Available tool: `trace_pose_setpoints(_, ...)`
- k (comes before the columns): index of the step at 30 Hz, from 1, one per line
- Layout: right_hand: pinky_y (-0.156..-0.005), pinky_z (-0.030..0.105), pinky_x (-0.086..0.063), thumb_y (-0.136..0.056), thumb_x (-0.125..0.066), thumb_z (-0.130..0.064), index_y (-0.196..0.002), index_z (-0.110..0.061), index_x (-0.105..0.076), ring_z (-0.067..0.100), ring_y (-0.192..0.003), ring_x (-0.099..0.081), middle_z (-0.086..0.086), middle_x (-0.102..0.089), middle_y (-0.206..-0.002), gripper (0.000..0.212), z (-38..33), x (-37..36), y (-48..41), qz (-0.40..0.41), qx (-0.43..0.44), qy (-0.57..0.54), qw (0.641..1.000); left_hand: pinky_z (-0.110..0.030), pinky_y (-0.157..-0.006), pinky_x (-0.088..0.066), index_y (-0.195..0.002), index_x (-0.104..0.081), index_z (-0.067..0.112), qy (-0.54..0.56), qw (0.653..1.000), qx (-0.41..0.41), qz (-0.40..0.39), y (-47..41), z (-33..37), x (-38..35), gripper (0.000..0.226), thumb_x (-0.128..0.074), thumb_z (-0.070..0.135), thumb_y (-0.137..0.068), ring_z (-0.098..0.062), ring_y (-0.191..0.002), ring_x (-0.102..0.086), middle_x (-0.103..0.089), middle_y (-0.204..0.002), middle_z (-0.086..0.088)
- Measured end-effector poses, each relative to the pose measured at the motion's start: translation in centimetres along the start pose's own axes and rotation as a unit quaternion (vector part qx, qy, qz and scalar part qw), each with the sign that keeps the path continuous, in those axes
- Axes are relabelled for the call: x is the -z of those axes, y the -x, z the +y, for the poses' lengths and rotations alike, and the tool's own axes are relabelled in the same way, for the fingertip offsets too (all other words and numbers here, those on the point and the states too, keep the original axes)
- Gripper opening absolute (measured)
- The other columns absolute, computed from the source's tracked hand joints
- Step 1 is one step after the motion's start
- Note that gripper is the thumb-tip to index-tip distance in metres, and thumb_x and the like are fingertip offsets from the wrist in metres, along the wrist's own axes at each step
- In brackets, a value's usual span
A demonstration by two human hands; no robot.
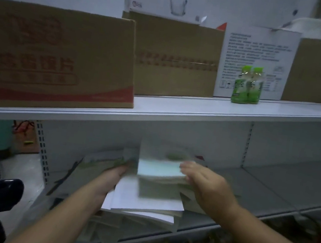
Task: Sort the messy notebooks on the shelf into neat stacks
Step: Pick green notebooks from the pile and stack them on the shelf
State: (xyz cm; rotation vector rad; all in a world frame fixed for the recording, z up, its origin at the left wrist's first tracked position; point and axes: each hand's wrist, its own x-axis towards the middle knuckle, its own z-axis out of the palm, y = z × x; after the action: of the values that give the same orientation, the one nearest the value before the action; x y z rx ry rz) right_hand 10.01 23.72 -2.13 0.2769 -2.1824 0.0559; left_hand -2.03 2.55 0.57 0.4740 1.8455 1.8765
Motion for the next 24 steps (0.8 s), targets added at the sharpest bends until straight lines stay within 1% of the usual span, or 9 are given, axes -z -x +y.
trace_pose_setpoints(2, -0.094, 0.027, -0.051, -0.100, -0.038, -0.024, -0.102, -0.009, -0.070, 0.016, -0.108, -0.064, 0.003, -0.070, -0.112, 0.035, 0.9, 2.1, 2.6, -0.074, 0.040, -0.011, 0.996, -0.016, -0.092, -0.038, -0.127, -0.047, 0.026, 0.004, 1.000, -0.009, -0.027, -0.5, -0.1, -3.8, 0.054, -0.057, 0.056, -0.083, -0.003, -0.106, -0.049, -0.058, -0.125, 0.003)
trace_pose_setpoints(3, -0.095, 0.028, -0.050, -0.100, -0.037, -0.026, -0.104, -0.012, -0.070, 0.015, -0.110, -0.063, 0.001, -0.069, -0.115, 0.035, 1.5, 3.4, 3.9, -0.119, 0.036, -0.019, 0.992, -0.018, -0.090, -0.035, -0.127, -0.050, 0.022, 0.004, 0.999, -0.003, -0.039, -1.1, -0.7, -5.4, 0.049, -0.054, 0.050, -0.088, -0.009, -0.111, -0.046, -0.052, -0.134, 0.000)
trace_pose_setpoints(6, -0.099, 0.022, -0.044, -0.096, -0.042, -0.038, -0.112, -0.022, -0.067, 0.003, -0.119, -0.052, -0.011, -0.059, -0.129, 0.034, 3.3, 7.6, 7.1, -0.195, -0.069, -0.066, 0.976, -0.025, -0.072, -0.041, -0.093, -0.064, 0.014, -0.022, 0.998, 0.047, -0.038, -1.3, -2.2, -11.2, 0.016, -0.055, 0.026, -0.093, -0.014, -0.085, -0.056, -0.064, -0.111, -0.009)
trace_pose_setpoints(9, -0.107, 0.028, -0.038, -0.091, -0.051, -0.045, -0.119, -0.030, -0.062, -0.002, -0.131, -0.037, -0.018, -0.035, -0.144, 0.033, 6.5, 11.6, 10.8, -0.221, -0.295, -0.126, 0.921, -0.020, -0.057, -0.044, -0.091, -0.062, 0.011, -0.032, 0.996, 0.046, -0.064, -1.8, -4.3, -18.0, 0.013, -0.054, 0.021, -0.093, -0.010, -0.064, -0.060, -0.060, -0.078, -0.002)
trace_pose_setpoints(11, -0.104, 0.034, -0.041, -0.086, -0.053, -0.051, -0.131, -0.036, -0.048, 0.008, -0.133, -0.038, -0.014, -0.036, -0.145, 0.048, 9.1, 13.7, 12.9, -0.167, -0.415, -0.132, 0.884, -0.023, -0.056, -0.045, -0.096, -0.062, 0.009, -0.020, 0.993, 0.060, -0.098, -2.0, -5.5, -22.9, 0.015, -0.054, 0.021, -0.092, -0.014, -0.064, -0.060, -0.063, -0.079, -0.006)
trace_pose_setpoints(12, -0.098, 0.032, -0.044, -0.086, -0.055, -0.049, -0.136, -0.034, -0.043, 0.013, -0.128, -0.046, -0.010, -0.042, -0.141, 0.054, 10.2, 14.8, 13.9, -0.143, -0.485, -0.158, 0.848, -0.023, -0.055, -0.045, -0.099, -0.062, 0.010, -0.013, 0.991, 0.074, -0.111, -1.6, -5.9, -25.3, 0.016, -0.054, 0.021, -0.092, -0.014, -0.065, -0.061, -0.064, -0.083, -0.007)
trace_pose_setpoints(14, -0.082, 0.027, -0.051, -0.092, -0.057, -0.033, -0.137, -0.020, -0.045, 0.015, -0.104, -0.062, -0.003, -0.060, -0.123, 0.048, 12.1, 16.8, 16.1, -0.136, -0.615, -0.284, 0.723, -0.019, -0.047, -0.047, -0.103, -0.062, 0.012, 0.008, 0.986, 0.090, -0.138, -1.1, -6.8, -29.7, 0.015, -0.054, 0.021, -0.093, -0.010, -0.060, -0.066, -0.066, -0.088, -0.006)
trace_pose_setpoints(16, -0.070, 0.025, -0.052, -0.096, -0.053, -0.020, -0.122, -0.011, -0.058, 0.016, -0.088, -0.067, 0.002, -0.069, -0.105, 0.028, 13.7, 18.5, 18.7, -0.135, -0.656, -0.360, 0.650, -0.020, -0.050, -0.053, -0.115, -0.060, 0.013, 0.044, 0.979, 0.110, -0.166, -1.0, -7.7, -33.5, 0.026, -0.057, 0.025, -0.092, -0.017, -0.072, -0.070, -0.069, -0.098, -0.009)
trace_pose_setpoints(24, -0.075, 0.030, -0.053, -0.096, -0.047, -0.007, -0.114, -0.020, -0.062, 0.022, -0.095, -0.066, 0.003, -0.070, -0.109, 0.026, 22.6, 23.7, 26.0, -0.032, -0.719, -0.373, 0.586, -0.015, -0.041, -0.048, -0.125, -0.055, 0.017, 0.043, 0.958, 0.098, -0.267, -5.3, -10.3, -47.2, 0.031, -0.054, 0.022, -0.095, -0.013, -0.068, -0.066, -0.067, -0.088, 0.002)
